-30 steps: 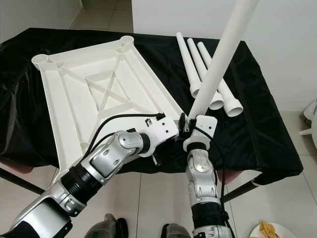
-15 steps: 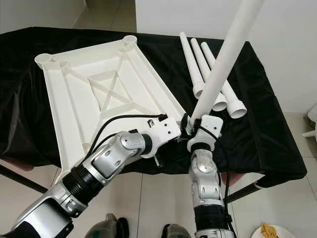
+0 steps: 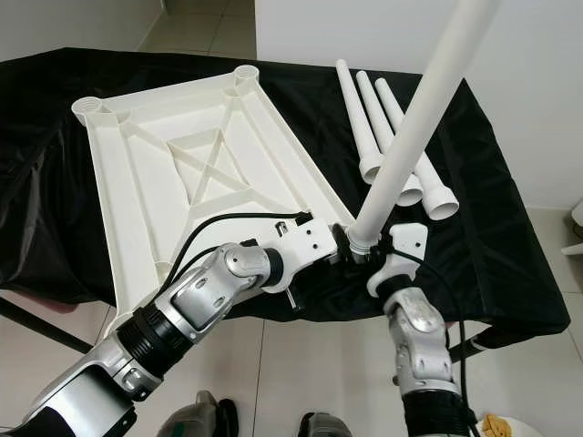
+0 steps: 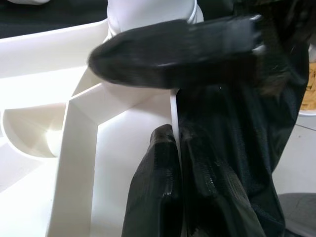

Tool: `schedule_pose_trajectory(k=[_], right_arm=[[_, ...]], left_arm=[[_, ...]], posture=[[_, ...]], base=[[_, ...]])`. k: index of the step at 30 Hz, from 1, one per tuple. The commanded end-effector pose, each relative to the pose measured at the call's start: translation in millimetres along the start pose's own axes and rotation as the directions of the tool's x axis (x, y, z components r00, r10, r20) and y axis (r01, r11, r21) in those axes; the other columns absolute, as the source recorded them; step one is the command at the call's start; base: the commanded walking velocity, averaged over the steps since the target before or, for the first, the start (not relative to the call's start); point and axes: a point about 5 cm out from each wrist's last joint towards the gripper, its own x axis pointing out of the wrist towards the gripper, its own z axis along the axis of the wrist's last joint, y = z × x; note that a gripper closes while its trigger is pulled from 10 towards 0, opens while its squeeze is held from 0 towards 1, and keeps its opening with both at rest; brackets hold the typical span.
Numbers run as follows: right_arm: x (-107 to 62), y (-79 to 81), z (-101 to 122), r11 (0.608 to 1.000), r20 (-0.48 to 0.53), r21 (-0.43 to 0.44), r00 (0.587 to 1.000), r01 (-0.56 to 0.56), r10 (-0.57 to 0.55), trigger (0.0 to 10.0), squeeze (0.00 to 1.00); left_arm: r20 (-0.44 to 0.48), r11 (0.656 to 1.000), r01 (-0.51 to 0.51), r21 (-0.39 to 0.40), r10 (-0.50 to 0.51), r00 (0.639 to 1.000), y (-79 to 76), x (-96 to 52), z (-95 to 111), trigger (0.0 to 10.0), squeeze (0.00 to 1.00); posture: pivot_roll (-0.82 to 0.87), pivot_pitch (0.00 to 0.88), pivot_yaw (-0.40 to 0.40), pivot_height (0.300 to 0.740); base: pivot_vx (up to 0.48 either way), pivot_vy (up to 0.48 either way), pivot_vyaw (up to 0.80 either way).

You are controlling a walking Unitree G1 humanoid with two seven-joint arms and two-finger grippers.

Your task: Building children table

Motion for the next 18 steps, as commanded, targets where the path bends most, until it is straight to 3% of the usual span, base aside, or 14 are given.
schedule_pose_trajectory(k=[1,13,18], right_arm=[[-5.5,0.5,-16,0.995,-0.049,0.025,0.994,-0.096,0.097,10.0,0.00],[-4.0,-21.5,-21,0.986,-0.064,-0.020,0.984,-0.168,0.166,10.0,0.00],[-6.9,-41.1,-26,0.990,-0.095,-0.009,0.986,-0.141,0.139,10.0,0.00]], left_arm=[[0.004,0.993,0.113,0.033,-0.113,0.994,-13.6,3.9,2,10.0,0.00],[0.000,0.993,0.116,0.036,-0.116,0.993,-14.7,2.9,1,10.0,0.00],[0.000,0.992,0.118,0.037,-0.118,0.993,-15.1,3.3,1,10.0,0.00]], posture=[[-0.07,0.070,0.030,0.740],[-0.06,0.059,0.033,0.740],[-0.06,0.054,0.037,0.740]], base=[[0.000,0.000,0.00],[0.000,0.000,0.00],[0.000,0.000,0.00]])
